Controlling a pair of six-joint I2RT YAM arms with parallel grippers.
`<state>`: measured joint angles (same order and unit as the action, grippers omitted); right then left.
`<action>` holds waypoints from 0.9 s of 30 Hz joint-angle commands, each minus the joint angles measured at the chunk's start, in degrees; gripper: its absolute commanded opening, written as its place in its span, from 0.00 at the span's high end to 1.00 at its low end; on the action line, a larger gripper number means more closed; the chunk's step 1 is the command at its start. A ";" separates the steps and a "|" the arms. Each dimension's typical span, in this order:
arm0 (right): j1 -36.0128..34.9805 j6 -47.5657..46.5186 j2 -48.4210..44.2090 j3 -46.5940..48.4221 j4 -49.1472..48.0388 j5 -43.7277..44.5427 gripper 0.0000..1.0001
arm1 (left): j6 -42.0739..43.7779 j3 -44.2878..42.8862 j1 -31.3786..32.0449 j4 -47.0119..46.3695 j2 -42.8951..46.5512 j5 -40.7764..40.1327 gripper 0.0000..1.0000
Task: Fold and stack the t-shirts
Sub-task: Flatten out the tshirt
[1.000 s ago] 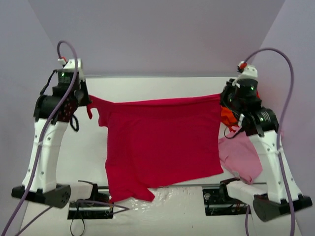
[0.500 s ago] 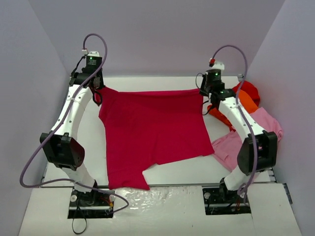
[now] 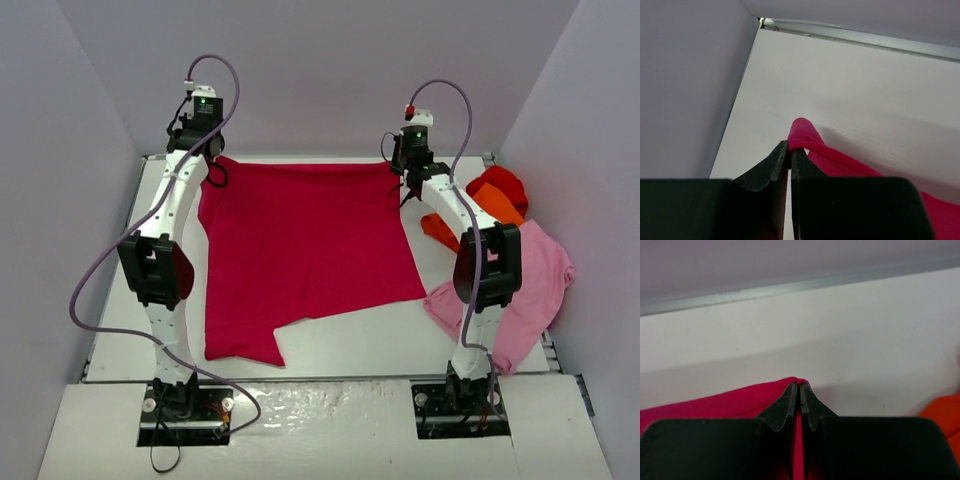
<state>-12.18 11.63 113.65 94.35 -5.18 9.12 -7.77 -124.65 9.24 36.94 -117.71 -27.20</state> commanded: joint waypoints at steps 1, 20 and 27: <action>1.78 -2.94 5.14 11.20 -5.13 3.61 1.00 | 5.64 -11.53 -0.54 -3.10 -4.49 -5.04 0.97; -0.75 4.03 -4.96 0.64 -3.35 3.46 0.39 | -0.54 -8.97 -0.36 3.76 1.49 -6.91 0.05; -12.55 7.24 -19.61 -20.34 2.45 -1.43 0.73 | -11.17 10.54 2.40 16.59 15.74 6.88 0.55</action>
<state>-17.14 15.62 103.42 81.61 -3.29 12.53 -11.51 -119.82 9.58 45.15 -111.13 -27.99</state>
